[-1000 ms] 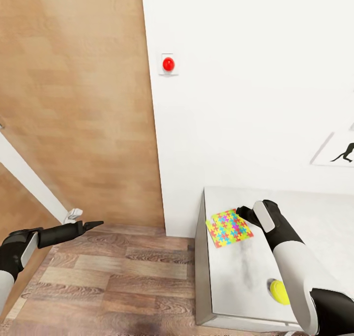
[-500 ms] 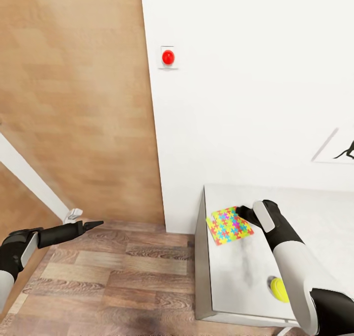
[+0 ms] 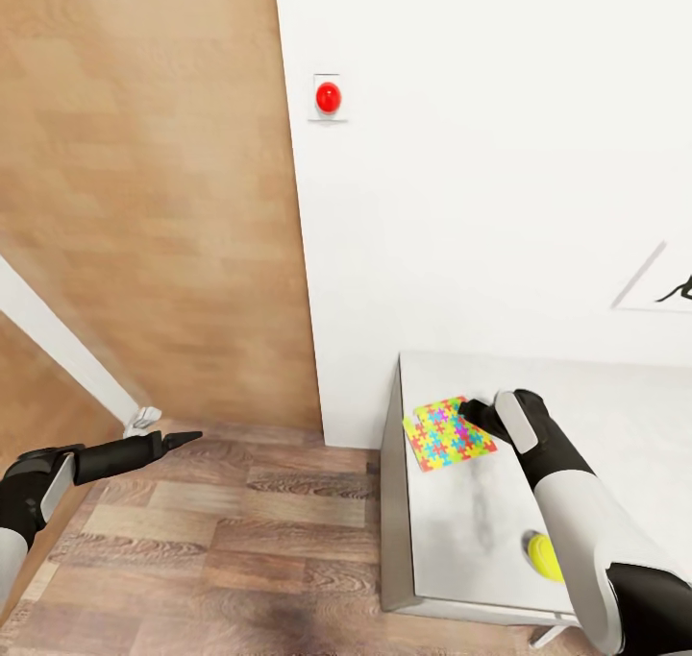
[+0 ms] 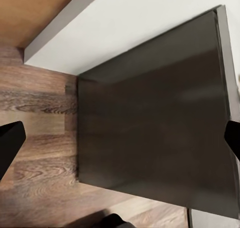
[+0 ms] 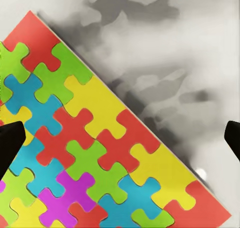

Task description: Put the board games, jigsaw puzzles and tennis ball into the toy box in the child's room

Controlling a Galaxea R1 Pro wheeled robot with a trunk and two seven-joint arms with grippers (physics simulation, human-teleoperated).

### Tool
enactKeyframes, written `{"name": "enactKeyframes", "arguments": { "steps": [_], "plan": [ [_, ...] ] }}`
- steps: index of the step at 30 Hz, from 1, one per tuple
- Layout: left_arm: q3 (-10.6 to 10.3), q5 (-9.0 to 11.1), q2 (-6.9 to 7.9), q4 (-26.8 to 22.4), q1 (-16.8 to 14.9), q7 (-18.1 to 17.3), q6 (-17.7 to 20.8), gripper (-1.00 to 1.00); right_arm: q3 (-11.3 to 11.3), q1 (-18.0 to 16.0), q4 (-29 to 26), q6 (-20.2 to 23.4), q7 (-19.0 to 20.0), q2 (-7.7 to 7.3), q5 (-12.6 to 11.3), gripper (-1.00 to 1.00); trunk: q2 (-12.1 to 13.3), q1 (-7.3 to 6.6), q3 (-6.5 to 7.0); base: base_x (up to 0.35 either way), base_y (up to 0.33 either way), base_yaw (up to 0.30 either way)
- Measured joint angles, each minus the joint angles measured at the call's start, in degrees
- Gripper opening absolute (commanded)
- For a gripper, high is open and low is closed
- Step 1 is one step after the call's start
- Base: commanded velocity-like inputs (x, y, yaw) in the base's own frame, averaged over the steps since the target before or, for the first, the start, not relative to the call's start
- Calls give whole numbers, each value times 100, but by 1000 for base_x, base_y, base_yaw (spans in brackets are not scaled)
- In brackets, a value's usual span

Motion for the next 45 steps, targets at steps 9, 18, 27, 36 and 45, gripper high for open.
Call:
{"name": "enactKeyframes", "arguments": {
  "steps": [9,18,27,36,45],
  "plan": [
    [0,-2,0,-2,1,-1,-3,100,9,1,-125,22,-7,5,67,100,1,1,-60,-80,44,0],
    [8,1,1,-3,1,-2,-2,100,11,1,-142,35,-12,-3,122,100,0,0,-63,-81,128,0],
    [8,3,1,-3,1,-10,-4,100,9,1,-134,31,-9,-3,126,100,0,-1,-63,-25,110,0],
    [8,3,1,-3,1,-10,-6,100,9,1,-142,35,-11,-4,145,100,0,-1,-63,-4,92,0],
    [7,4,0,-2,1,-12,-13,100,9,2,-136,18,-3,2,92,100,0,0,-63,-44,68,0]
  ]
}}
